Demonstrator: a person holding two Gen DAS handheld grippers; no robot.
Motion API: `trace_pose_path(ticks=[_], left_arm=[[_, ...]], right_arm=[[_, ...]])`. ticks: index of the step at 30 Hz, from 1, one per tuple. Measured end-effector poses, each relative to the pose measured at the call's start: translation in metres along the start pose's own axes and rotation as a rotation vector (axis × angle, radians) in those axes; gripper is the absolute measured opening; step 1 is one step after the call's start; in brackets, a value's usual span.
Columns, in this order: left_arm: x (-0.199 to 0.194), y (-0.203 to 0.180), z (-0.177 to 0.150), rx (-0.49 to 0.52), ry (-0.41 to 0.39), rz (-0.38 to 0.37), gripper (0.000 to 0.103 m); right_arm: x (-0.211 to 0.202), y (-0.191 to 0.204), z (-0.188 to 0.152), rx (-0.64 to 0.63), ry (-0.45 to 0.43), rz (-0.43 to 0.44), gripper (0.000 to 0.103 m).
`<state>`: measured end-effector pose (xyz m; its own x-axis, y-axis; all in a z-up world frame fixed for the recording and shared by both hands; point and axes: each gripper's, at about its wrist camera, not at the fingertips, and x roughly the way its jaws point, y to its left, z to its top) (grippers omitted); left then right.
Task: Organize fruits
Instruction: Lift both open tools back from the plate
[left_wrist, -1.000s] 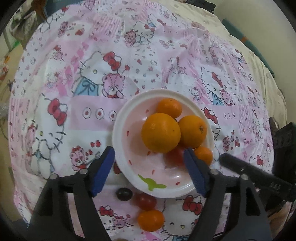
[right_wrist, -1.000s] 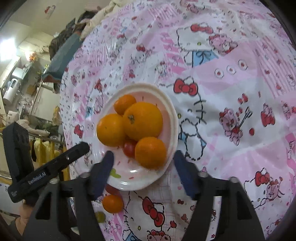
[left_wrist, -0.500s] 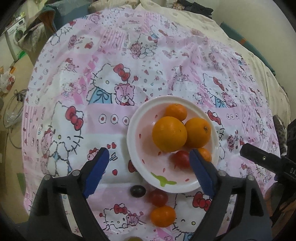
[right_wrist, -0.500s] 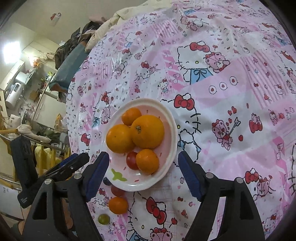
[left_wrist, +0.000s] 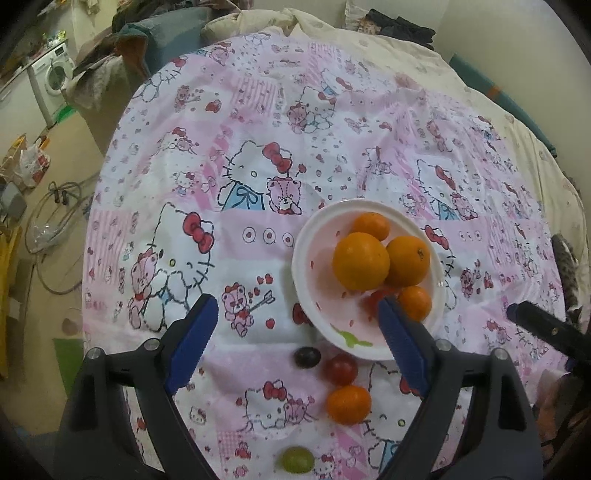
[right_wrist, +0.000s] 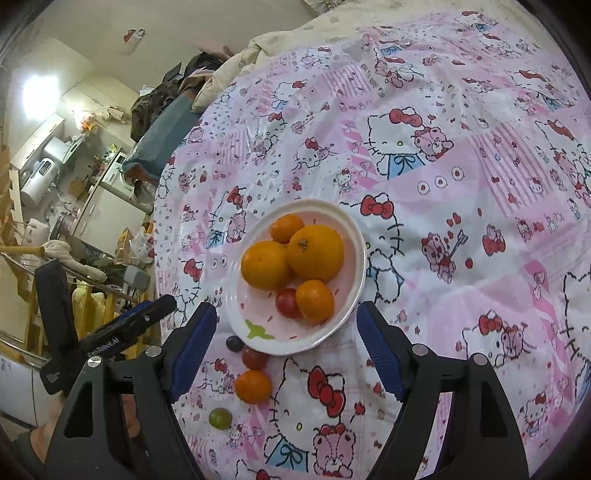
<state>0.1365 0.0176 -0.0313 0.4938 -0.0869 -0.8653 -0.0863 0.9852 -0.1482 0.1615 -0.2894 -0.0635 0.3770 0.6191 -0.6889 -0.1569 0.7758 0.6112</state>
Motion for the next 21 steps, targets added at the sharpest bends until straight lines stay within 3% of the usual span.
trace_pose_path(ticks=[10,21], left_arm=[[-0.023,0.002,-0.023,0.001,-0.007,0.027,0.086],[-0.013,0.014,-0.036,-0.01,-0.004,0.088,0.086]], right_arm=[[-0.007,0.008,-0.019,-0.017,0.006,0.019,0.081],[0.015,0.015,-0.031,-0.034,0.072,0.011,0.081]])
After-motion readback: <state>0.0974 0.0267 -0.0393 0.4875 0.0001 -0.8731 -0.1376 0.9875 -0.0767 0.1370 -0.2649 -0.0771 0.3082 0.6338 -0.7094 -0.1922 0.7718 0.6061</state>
